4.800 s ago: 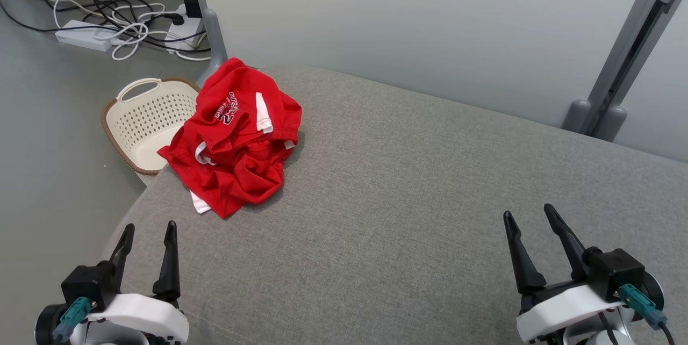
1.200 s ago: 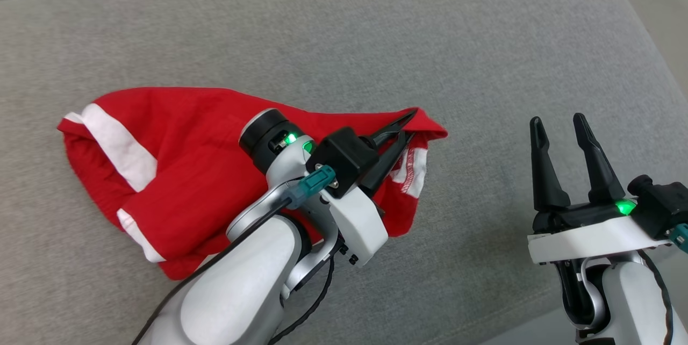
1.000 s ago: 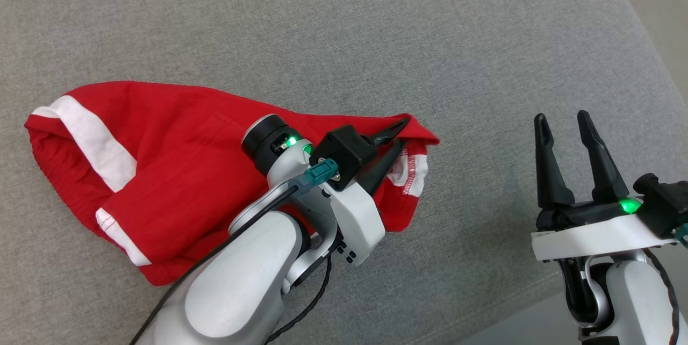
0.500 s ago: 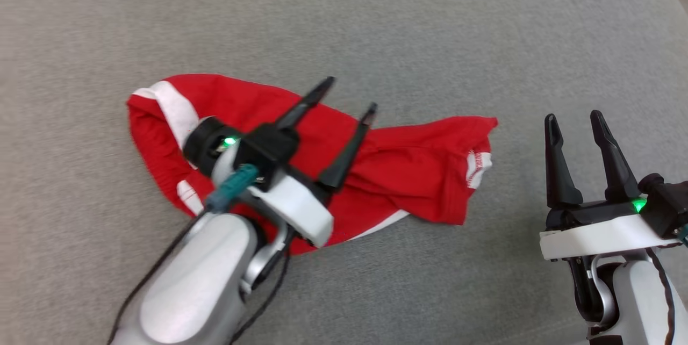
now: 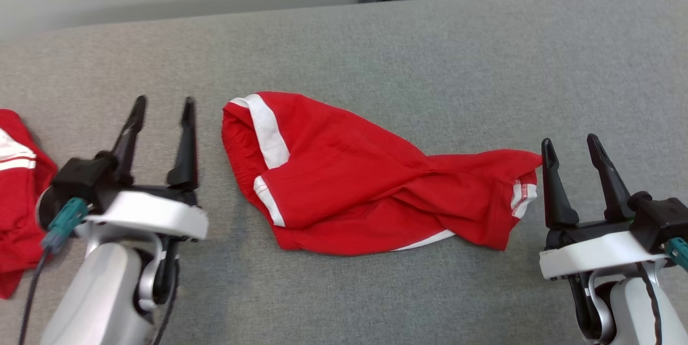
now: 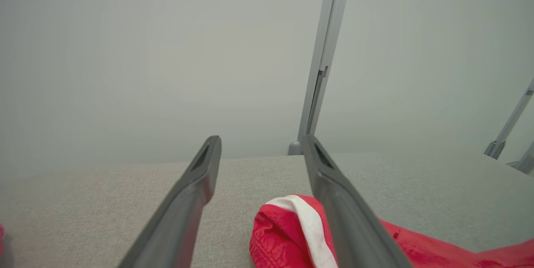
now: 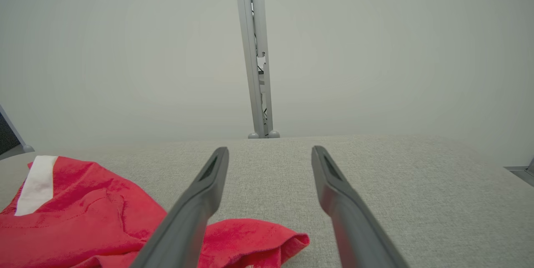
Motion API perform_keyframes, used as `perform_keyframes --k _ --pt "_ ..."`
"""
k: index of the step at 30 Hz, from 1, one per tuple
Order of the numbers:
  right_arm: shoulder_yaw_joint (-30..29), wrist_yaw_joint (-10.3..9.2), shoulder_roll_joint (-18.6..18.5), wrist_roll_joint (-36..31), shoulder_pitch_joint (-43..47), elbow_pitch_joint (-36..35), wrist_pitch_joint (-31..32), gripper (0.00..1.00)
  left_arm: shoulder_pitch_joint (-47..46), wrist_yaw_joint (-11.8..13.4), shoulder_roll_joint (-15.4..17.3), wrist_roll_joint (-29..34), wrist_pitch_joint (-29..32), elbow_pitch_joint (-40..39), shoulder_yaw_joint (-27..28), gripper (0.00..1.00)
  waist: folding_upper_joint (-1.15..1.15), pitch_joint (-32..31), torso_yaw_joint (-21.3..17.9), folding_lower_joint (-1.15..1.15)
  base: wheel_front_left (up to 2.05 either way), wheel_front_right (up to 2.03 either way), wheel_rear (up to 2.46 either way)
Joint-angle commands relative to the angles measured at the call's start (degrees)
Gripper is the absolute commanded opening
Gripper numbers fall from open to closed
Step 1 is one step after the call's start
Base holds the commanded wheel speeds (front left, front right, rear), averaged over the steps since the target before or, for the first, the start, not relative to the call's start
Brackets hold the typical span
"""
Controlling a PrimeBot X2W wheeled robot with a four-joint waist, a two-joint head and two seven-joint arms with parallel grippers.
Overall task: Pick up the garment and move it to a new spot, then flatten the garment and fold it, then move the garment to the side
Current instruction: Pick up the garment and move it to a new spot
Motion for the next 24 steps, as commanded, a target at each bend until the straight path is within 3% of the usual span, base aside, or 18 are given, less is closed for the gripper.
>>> perform_keyframes --k 1,5,9,14,24 --pt "-0.15 0.01 -0.34 -0.45 0.92 0.46 -0.3 1.0 1.75 0.62 0.91 -0.94 -1.09 0.39 1.89 1.0 0.0 -2.05 1.61 0.0 0.0 0.0 0.0" --pt "0.35 0.01 -0.75 -0.64 2.03 1.26 -0.3 1.0 6.31 1.25 2.66 -1.27 -2.74 -0.34 6.04 1.0 0.0 -4.28 2.4 0.0 0.0 0.0 0.0" --pt "0.64 0.01 -1.26 -0.55 3.26 1.97 -0.26 1.0 11.08 -0.73 3.94 -2.08 -3.09 -1.3 7.91 1.0 0.0 -6.02 2.89 0.0 0.0 0.0 0.0" --pt "1.44 0.01 -1.65 -0.24 4.16 2.53 0.2 1.0 15.23 -1.22 5.32 -0.85 -3.18 -2.27 7.98 1.0 0.0 -7.46 2.72 0.0 0.0 0.0 0.0" --pt "2.58 0.01 -1.89 0.2 6.21 3.42 1.07 1.0 22.26 0.57 6.17 0.78 -3.09 -4.29 7.47 1.0 0.0 -11.24 1.59 0.0 0.0 0.0 0.0"
